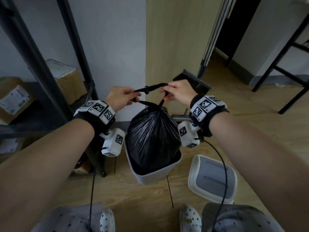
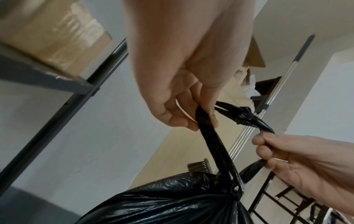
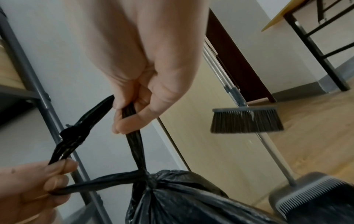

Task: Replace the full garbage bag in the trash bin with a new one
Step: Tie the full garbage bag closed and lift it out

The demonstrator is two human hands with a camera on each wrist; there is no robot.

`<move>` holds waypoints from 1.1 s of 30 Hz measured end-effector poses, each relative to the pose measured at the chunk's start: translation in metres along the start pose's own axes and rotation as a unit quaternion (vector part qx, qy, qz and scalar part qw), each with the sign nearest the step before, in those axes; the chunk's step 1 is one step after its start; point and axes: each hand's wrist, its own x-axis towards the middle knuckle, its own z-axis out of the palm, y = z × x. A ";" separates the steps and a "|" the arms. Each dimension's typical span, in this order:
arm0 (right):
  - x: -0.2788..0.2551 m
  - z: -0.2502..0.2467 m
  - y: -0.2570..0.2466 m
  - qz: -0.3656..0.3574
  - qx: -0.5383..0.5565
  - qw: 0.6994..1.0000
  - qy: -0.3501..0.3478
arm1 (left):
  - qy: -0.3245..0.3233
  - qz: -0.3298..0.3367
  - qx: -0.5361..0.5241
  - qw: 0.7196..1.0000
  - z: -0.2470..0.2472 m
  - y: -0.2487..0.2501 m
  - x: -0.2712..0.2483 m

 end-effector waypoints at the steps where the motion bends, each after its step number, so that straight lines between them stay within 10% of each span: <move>1: 0.000 -0.009 -0.011 -0.008 -0.008 1.000 0.002 | 0.000 0.014 0.011 1.000 -0.001 0.013 0.001; 15: 0.022 -0.149 -0.053 -0.036 -0.097 0.990 0.099 | -0.103 0.125 0.115 0.980 0.068 0.127 0.065; 33: 0.121 -0.209 0.132 0.080 -0.051 0.991 0.094 | -0.168 0.046 0.066 0.983 0.198 0.017 0.209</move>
